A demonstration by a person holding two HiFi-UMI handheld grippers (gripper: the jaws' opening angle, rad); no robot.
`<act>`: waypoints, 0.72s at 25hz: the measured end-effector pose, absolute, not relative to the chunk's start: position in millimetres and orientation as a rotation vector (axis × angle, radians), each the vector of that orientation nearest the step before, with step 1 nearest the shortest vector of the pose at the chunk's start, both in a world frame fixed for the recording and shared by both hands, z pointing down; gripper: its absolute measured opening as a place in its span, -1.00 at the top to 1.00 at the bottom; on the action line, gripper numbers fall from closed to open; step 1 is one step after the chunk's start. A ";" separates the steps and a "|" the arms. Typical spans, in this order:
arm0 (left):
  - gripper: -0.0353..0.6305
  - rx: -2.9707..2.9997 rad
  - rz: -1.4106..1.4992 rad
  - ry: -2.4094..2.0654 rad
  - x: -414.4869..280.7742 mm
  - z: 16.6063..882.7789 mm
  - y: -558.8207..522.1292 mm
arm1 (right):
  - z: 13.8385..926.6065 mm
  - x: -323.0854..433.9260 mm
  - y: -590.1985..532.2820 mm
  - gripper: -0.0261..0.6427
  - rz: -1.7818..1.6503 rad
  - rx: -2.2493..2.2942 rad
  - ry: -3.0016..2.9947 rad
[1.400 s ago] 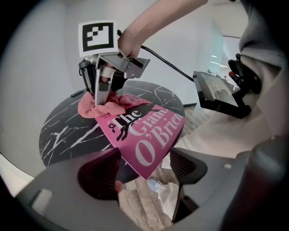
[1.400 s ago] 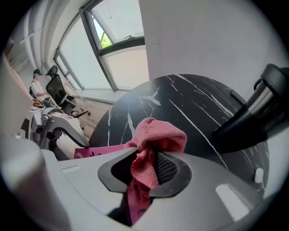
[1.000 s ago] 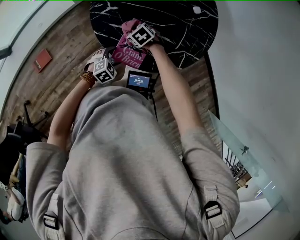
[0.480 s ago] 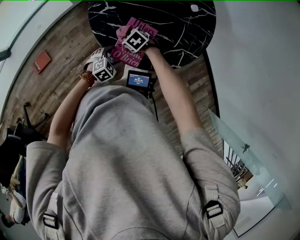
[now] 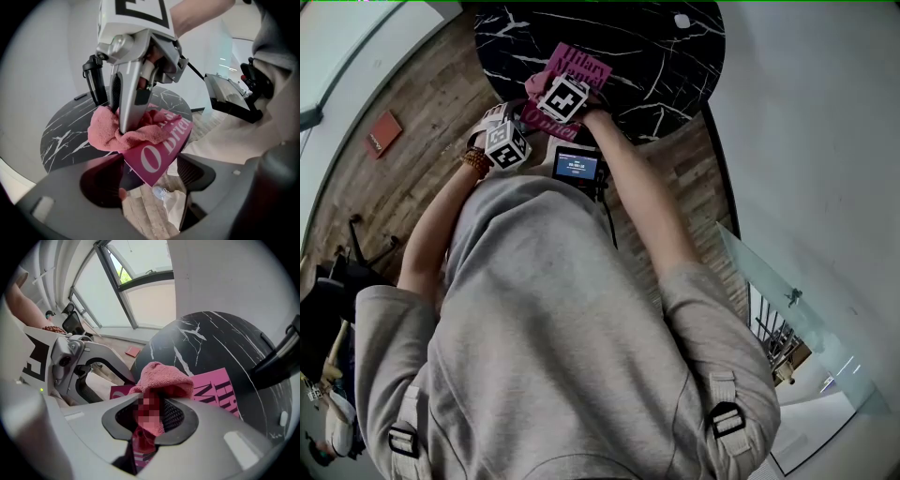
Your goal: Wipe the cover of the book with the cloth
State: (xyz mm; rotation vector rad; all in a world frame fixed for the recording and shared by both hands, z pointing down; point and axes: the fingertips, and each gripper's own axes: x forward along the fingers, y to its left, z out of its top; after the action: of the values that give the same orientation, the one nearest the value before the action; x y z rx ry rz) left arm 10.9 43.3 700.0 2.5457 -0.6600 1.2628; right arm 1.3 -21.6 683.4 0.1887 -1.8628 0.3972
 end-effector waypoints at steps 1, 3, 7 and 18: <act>-0.19 2.545 1.260 -0.660 10.9 700.1 42.6 | 684.3 1.2 -20.5 0.64 0.398 0.187 -1.862; -0.19 2.523 1.265 -0.650 10.3 703.4 42.2 | 684.3 0.5 -17.5 0.64 0.399 0.178 -1.861; 0.01 2.472 1.372 -0.608 1.9 720.9 47.7 | 681.9 -2.4 -5.8 0.64 0.401 0.147 -1.852; 0.00 2.496 1.385 -0.609 1.8 723.3 45.8 | 680.7 -6.4 16.2 0.64 0.403 0.078 -1.832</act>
State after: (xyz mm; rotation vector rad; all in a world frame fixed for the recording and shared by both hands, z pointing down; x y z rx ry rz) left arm 1.8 45.8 723.3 2.4962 -0.6094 1.3851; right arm -6.4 16.2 680.7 0.0776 -1.8323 0.4027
